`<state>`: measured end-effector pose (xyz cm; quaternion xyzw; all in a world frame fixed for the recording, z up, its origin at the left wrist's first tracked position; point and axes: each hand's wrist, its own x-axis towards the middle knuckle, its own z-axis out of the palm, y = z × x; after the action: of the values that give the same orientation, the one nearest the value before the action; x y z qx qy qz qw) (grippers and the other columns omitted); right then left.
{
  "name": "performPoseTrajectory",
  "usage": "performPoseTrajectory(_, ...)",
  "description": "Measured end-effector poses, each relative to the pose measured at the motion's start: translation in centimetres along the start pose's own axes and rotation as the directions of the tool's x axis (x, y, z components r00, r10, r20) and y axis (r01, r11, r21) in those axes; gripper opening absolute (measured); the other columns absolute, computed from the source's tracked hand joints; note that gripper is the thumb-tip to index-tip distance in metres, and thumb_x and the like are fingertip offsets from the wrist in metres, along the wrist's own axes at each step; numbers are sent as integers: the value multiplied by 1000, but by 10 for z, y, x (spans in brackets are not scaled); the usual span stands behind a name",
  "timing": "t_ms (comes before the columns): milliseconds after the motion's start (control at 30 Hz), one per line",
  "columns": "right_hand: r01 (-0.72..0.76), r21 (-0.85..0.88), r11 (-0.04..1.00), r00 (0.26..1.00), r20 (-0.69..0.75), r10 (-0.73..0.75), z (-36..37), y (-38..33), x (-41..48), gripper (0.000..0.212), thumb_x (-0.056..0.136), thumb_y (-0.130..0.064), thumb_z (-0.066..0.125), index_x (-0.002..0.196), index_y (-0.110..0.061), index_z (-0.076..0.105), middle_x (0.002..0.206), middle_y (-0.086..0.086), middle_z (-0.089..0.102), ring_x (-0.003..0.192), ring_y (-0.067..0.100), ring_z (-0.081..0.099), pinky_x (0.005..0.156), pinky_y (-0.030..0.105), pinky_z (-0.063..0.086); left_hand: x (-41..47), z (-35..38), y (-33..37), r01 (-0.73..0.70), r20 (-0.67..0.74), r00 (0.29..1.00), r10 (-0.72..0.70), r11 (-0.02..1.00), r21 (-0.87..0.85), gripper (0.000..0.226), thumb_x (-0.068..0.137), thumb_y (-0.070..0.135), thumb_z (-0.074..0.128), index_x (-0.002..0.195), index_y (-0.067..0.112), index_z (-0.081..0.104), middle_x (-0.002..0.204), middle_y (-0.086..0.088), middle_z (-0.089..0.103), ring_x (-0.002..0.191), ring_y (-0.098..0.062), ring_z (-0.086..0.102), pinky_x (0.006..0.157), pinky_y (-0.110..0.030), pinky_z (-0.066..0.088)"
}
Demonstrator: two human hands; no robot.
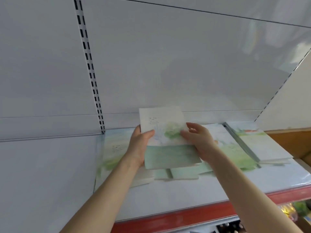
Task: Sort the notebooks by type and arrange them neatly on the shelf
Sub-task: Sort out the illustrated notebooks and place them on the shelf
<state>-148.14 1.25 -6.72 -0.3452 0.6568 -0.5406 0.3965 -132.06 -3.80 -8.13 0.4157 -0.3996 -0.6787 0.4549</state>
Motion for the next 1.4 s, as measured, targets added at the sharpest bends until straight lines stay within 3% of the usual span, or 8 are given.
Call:
performPoseTrajectory(100, 6, -158, 987, 995, -93, -20, -19, 13, 15, 33, 84, 1, 58, 116, -8, 56, 100, 10, 65, 81, 23, 61, 60, 20, 51, 18, 18, -29, -34, -59, 997, 56, 945, 325, 23, 82, -2, 54, 102, 8, 56, 103, -13, 65, 87, -24, 62, 72, -31, 49)
performPoseTrajectory(333, -17, -487, 873, 997, -71, -20, -27, 43, 34, 37, 88, -4, 51, 124, -6, 51, 118, 11, 60, 100, 26, 57, 86, 32, 46, 40, 29, -67, -9, -79, 992, 99, 678, 735, 30, 87, 14, 50, 115, 5, 46, 111, -9, 56, 97, -26, 56, 80, -33, 46)
performPoseTrajectory(533, 0, -679, 734, 1000, -3, -3, -26, 49, 32, 37, 93, -13, 46, 127, 0, 44, 127, 15, 53, 115, 30, 49, 87, 30, 39, 40, 32, -70, 27, -121, 985, 123, 581, 813, 22, 88, 9, 48, 110, 3, 47, 109, -11, 56, 92, -27, 55, 67, -28, 38)
performPoseTrajectory(733, -75, -574, 815, 997, -22, 76, -29, 46, 44, 46, 92, -13, 51, 136, -3, 41, 136, 12, 47, 123, 27, 45, 97, 30, 38, 32, 41, -61, 29, -142, 982, 125, 643, 765, 29, 88, -1, 45, 115, 11, 46, 115, -1, 48, 101, -24, 49, 76, -26, 36)
performPoseTrajectory(900, -65, -643, 763, 997, -13, 74, -34, 52, 46, 10, 83, 2, 44, 85, -5, 51, 77, 7, 45, 66, 22, 42, 62, 30, 30, 25, 55, -67, 36, -115, 986, 119, 524, 851, 38, 91, 2, 44, 129, 1, 41, 134, -12, 47, 120, -26, 46, 84, -24, 31)
performPoseTrajectory(1033, -24, -716, 698, 998, 19, 54, -35, 53, 44, 20, 84, 1, 45, 100, 5, 56, 91, 15, 52, 87, 28, 50, 73, 33, 42, 28, 54, -66, 7, -64, 991, 121, 425, 905, 29, 91, 0, 41, 119, -1, 46, 130, -15, 46, 116, -27, 46, 78, -24, 29)
performPoseTrajectory(1167, 34, -773, 633, 994, 89, 56, -39, 47, 45, 18, 87, -3, 45, 100, 5, 55, 88, 13, 54, 88, 29, 48, 70, 30, 38, 28, 45, -68, -160, 108, 971, 213, 249, 955, 24, 88, 1, 42, 68, 10, 34, 103, -13, 45, 86, -28, 45, 62, -29, 25)
performPoseTrajectory(1400, 361, -822, 440, 932, 307, -190, -3, -6, 60, 44, 95, -28, 46, 134, -8, 45, 138, 8, 48, 128, 26, 41, 100, 30, 32, -20, -11, -28, -309, 352, 855, 380, -172, 935, 40, 75, 39, 39, 75, 14, 71, 75, -2, 69, 67, -16, 67, 55, -23, 51)
